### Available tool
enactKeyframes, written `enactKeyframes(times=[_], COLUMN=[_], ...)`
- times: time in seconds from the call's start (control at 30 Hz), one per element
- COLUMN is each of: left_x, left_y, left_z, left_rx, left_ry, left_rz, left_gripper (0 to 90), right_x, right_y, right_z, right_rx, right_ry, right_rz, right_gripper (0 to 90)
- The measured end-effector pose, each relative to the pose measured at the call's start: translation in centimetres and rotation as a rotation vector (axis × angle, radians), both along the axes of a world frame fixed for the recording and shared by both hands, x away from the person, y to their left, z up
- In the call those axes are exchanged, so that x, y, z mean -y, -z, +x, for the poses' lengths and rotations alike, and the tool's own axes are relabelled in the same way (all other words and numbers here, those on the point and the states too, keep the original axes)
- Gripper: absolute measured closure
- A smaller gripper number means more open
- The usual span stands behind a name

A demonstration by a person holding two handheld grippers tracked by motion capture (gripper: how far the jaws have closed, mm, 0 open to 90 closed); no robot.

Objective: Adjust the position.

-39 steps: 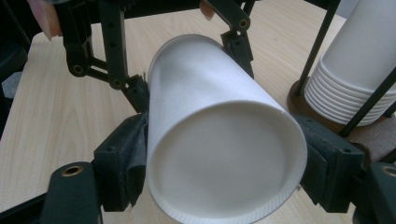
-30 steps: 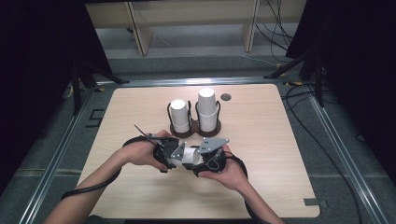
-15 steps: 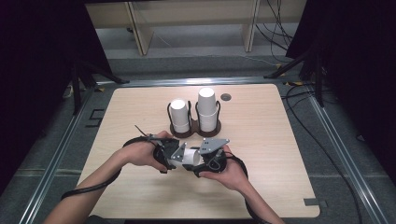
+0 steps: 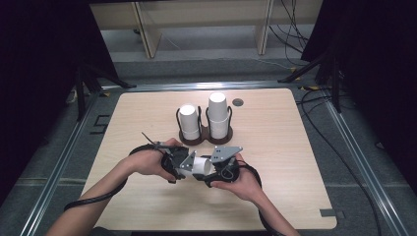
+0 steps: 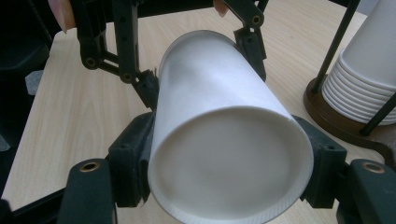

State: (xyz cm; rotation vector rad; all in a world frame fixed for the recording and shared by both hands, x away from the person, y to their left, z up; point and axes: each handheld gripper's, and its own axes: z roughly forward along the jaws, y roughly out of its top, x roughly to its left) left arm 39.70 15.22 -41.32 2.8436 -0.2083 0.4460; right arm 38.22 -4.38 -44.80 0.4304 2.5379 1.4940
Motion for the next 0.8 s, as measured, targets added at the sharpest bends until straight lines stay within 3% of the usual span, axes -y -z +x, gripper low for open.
enactKeyframes(times=[0.17,0.3,0.33,0.37,0.6,0.8], left_x=[0.01,0.01,0.02,0.02,0.1,0.16], left_y=[0.06,0.13,0.14,0.15,-0.03,0.02], left_z=[0.08,0.05,0.03,0.02,0.0,0.07], left_rx=[-0.003,-0.007,-0.006,-0.006,-0.006,-0.006], left_ry=[0.0,-0.002,-0.001,-0.002,0.008,0.007], left_rz=[0.002,0.0,-0.001,-0.001,0.008,0.011], left_gripper=[26.6,26.5,26.6,26.6,26.5,26.5], right_x=[-0.04,-0.01,-0.02,0.01,0.02,0.09], right_y=[0.1,0.17,0.18,0.15,0.04,-0.11], right_z=[0.06,0.11,-0.11,-0.14,-0.03,0.0], right_rx=[-0.017,-0.005,-0.039,-0.04,-0.005,-0.016], right_ry=[-0.002,-0.003,0.011,0.01,0.001,0.005], right_rz=[0.005,0.004,0.005,0.003,0.019,0.029], right_gripper=[32.8,32.7,32.6,32.6,30.0,29.0])
